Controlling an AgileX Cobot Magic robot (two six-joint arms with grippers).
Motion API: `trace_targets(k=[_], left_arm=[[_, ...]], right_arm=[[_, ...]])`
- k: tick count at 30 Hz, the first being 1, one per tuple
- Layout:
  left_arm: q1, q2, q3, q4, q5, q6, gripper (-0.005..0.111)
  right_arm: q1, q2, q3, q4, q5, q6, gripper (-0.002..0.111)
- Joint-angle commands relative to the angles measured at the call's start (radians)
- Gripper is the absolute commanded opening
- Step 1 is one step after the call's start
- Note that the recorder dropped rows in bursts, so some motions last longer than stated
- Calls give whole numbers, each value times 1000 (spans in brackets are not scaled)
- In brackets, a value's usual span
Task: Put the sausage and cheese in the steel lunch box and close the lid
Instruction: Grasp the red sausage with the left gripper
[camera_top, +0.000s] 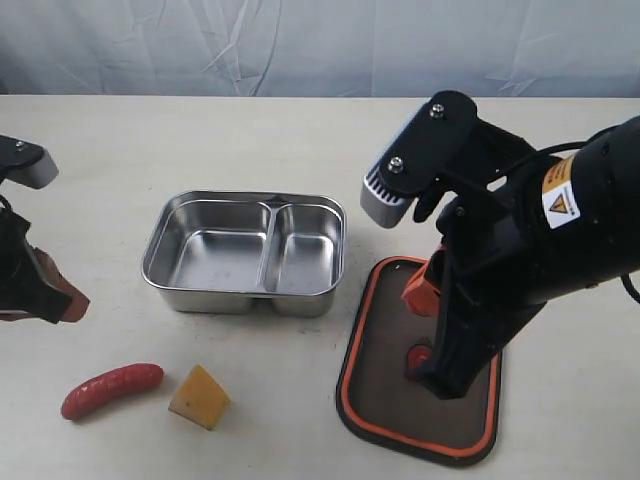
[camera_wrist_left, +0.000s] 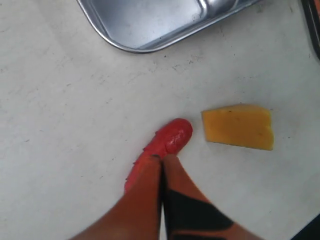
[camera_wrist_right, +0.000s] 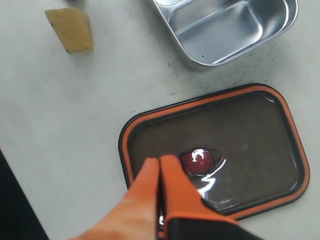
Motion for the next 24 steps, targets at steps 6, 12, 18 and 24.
trace_targets(k=[6, 12, 18, 24], left_arm=[[-3, 35, 4, 16, -6, 8, 10], [-17, 73, 4, 64, 64, 62, 46], [-162, 168, 4, 130, 41, 102, 48], [-270, 272, 4, 301, -77, -47, 48]], right_arm=[[1, -8, 4, -10, 10, 3, 0], [1, -8, 4, -10, 12, 3, 0], [1, -8, 4, -10, 12, 3, 0], [1, -8, 4, -10, 35, 4, 0]])
